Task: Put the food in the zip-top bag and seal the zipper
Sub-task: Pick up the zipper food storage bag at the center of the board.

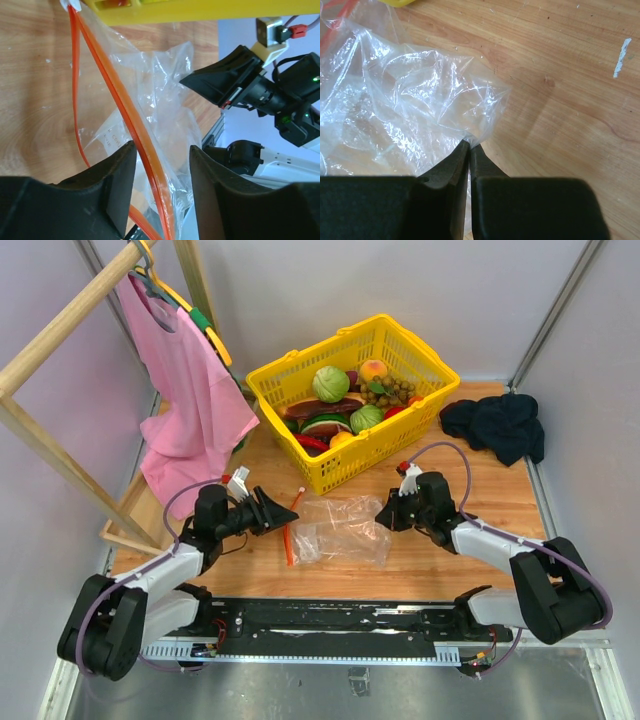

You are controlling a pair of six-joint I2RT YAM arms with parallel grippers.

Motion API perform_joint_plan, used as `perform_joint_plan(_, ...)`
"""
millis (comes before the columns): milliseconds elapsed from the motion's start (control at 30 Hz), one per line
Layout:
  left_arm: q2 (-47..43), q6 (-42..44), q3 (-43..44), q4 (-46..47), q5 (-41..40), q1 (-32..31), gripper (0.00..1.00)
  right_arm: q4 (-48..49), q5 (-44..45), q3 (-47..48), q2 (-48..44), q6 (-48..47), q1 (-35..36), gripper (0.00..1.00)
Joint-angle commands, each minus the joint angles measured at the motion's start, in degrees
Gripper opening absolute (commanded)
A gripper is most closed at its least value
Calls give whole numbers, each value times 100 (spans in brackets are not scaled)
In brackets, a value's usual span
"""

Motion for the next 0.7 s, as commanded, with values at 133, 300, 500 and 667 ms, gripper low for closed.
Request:
perform_joint_plan(133, -477, -316, -89, 96, -93, 26, 40, 295, -64, -206, -154, -62, -22, 8)
perform_joint_plan(300, -494, -306, -66, 87, -103, -6, 25, 391, -56, -251, -314, -119, 90, 12)
perform_joint_plan(500, -649, -83, 207, -340, -346, -236, 4, 315, 43, -295, -639, -102, 117, 17)
perform_joint_plan(667, -984, 263, 628, -945, -658, -497, 0, 52, 33, -181, -1048, -56, 161, 28)
